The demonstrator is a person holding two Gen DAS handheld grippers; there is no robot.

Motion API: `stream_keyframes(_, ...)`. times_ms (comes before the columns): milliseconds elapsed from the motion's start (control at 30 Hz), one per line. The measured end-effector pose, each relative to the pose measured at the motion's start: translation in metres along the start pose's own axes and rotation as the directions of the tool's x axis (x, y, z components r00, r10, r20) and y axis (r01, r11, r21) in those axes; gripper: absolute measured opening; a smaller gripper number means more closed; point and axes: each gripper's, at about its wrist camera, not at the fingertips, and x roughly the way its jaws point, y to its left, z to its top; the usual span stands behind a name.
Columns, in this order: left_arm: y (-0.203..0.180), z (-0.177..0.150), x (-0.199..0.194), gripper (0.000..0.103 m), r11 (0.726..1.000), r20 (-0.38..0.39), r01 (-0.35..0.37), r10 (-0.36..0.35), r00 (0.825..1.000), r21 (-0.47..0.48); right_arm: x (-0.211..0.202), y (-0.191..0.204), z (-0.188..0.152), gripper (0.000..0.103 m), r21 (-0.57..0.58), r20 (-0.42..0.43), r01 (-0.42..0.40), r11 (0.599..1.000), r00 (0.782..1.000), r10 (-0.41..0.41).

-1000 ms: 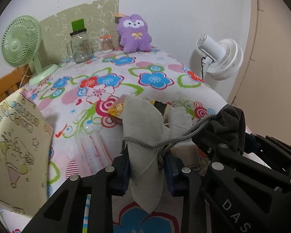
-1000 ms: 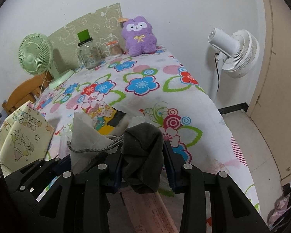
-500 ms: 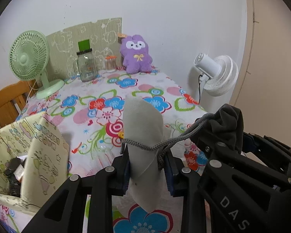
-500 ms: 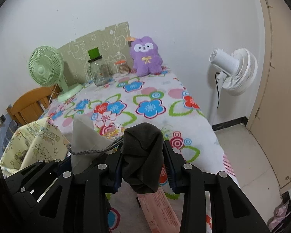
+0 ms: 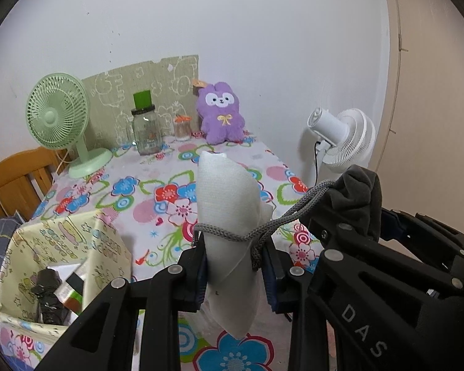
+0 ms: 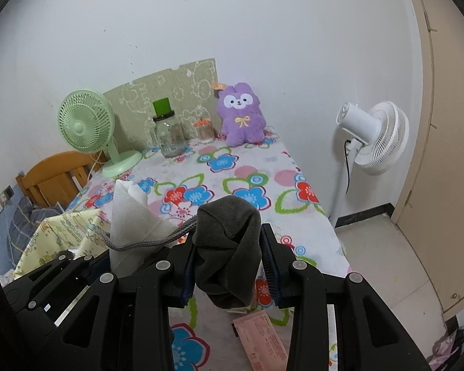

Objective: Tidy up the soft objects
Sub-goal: 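Lift the white bag with the left tool while the right tool holds the grey cloth, then carry the white bag and grey cloth together over the fabric box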

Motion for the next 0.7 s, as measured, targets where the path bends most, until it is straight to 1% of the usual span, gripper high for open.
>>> stream_keyframes(400, 0.018, 0.007, -0.025, 0.029, 1.0, 0.035, -0.007, 0.007, 0.999, -0.009, -0.018, 0.026, 0.011, 0.04, -0.028, 0.033, -0.01, 1.0, 0.999, 0.011)
stream_keyframes(700, 0.04, 0.008, -0.04, 0.029, 0.999, 0.055, -0.037, 0.038, 0.998, -0.011, -0.025, 0.051, 0.015, 0.04, -0.049, 0.043, -0.031, 0.998, 0.999, 0.033)
